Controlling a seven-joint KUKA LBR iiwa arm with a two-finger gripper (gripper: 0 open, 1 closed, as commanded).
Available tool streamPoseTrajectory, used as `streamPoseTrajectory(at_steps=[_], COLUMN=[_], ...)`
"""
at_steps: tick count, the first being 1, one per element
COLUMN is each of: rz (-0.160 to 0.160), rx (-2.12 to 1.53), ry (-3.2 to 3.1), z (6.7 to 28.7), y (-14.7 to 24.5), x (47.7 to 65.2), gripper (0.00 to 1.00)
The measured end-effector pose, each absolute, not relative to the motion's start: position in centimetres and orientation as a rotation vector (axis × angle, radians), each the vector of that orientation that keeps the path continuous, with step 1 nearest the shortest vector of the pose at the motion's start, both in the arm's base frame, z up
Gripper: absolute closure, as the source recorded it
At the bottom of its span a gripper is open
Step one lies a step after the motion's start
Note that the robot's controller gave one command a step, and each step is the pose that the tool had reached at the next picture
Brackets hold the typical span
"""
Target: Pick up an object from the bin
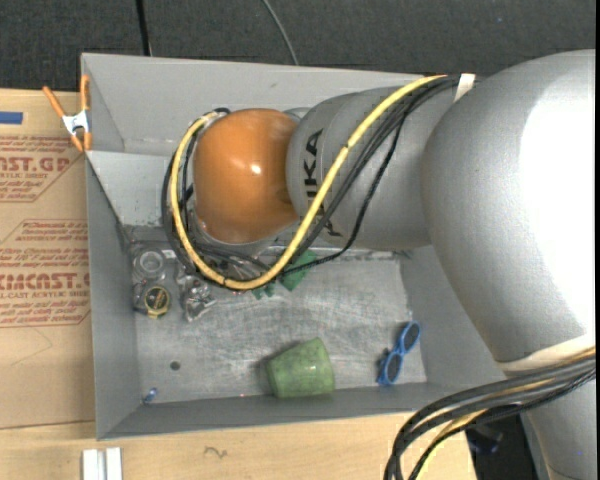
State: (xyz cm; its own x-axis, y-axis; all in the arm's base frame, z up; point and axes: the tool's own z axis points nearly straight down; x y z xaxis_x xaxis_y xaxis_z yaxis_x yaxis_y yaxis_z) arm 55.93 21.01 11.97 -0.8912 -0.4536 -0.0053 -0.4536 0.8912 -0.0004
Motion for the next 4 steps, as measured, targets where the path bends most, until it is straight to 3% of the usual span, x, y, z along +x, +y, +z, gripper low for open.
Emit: streamPoseTrajectory(at_steps=[1,2,3,4], rz=[0.003,0.003,0.009,0.003], rx=[-0.733,-0.685,-0.679,-0.785], ry=[3.052,3.057,3.047,3.03], z=[11.9,7.6,8.2,26.1], y=[21.1,24.5,24.5,23.9], x=[55.8,58.7,58.9,59.5], gripper=[0.0,0.0,1.0,1.0])
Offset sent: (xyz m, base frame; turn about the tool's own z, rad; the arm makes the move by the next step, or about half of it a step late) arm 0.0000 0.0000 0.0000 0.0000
